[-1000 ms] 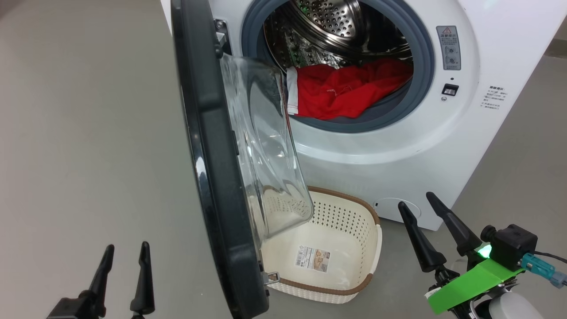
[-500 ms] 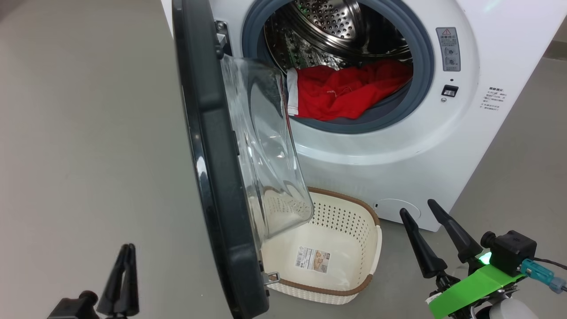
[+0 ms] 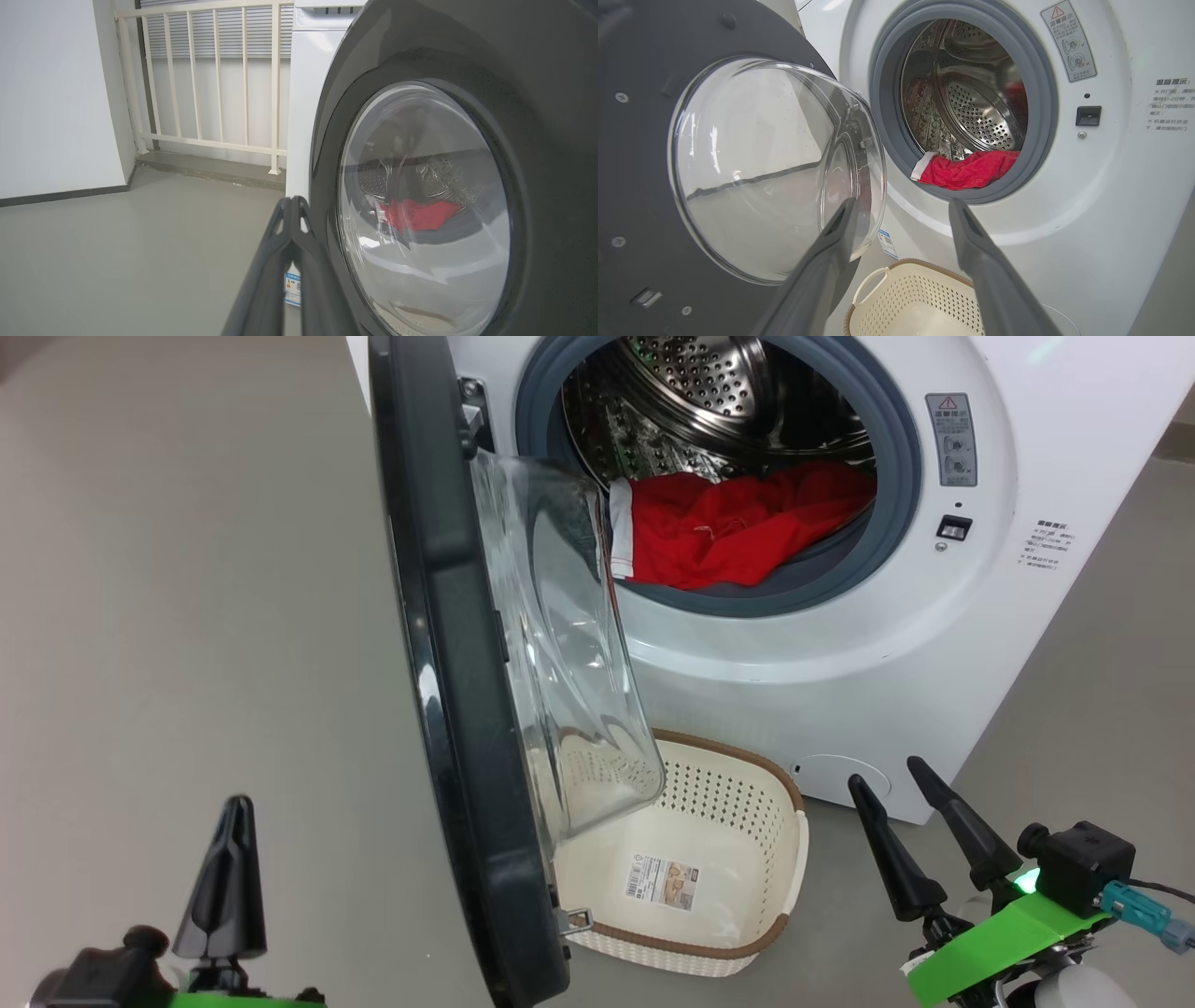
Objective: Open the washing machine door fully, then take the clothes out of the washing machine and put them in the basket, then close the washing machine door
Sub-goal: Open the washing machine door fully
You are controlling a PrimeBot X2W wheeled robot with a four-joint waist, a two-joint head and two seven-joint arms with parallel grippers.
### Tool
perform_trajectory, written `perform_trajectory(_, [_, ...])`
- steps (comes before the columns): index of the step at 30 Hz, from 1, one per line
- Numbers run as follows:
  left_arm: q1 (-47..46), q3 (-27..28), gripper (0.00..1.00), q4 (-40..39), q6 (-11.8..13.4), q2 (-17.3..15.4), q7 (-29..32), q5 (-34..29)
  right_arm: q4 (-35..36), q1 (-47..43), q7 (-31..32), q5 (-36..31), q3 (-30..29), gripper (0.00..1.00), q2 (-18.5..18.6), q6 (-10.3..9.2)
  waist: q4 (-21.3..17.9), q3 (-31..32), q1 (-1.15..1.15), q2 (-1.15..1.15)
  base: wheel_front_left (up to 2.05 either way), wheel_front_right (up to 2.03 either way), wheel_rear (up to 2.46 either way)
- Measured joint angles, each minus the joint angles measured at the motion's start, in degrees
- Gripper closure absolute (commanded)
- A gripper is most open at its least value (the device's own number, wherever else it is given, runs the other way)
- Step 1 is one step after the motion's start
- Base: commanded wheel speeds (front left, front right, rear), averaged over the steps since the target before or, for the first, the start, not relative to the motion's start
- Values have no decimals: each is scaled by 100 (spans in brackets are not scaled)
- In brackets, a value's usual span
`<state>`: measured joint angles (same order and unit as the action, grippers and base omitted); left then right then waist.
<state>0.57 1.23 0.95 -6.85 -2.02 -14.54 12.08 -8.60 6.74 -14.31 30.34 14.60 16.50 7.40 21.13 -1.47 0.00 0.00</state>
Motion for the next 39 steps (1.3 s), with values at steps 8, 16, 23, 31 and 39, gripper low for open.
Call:
perform_trajectory(8, [-2, -192, 100, -1033, -7, -2, -10, -33, -29, 0, 0, -1, -22, 0, -1, 0, 18, 19, 0, 0, 0, 0, 0])
perform_trajectory(16, [9, -759, 100, -2000, -45, -16, -18, -22, -57, -2, -1, -1, -47, 0, -35, 0, 43, 71, 0, 0, 0, 0, 0])
perform_trajectory(23, [37, -1624, 100, -2419, -46, -26, -18, 74, -75, -92, 0, 0, -41, 0, -62, 0, 53, 78, 0, 0, 0, 0, 0])
perform_trajectory(31, [34, -2452, 100, -2453, -46, -236, -18, 313, -112, -139, 0, 0, -26, 0, -86, 0, 17, 101, 0, 0, 0, 0, 0])
perform_trajectory(39, [30, -3009, 100, -1678, -46, -321, -16, 745, -132, -138, 0, 0, 7, 0, -96, 0, -37, 58, 0, 0, 0, 0, 0])
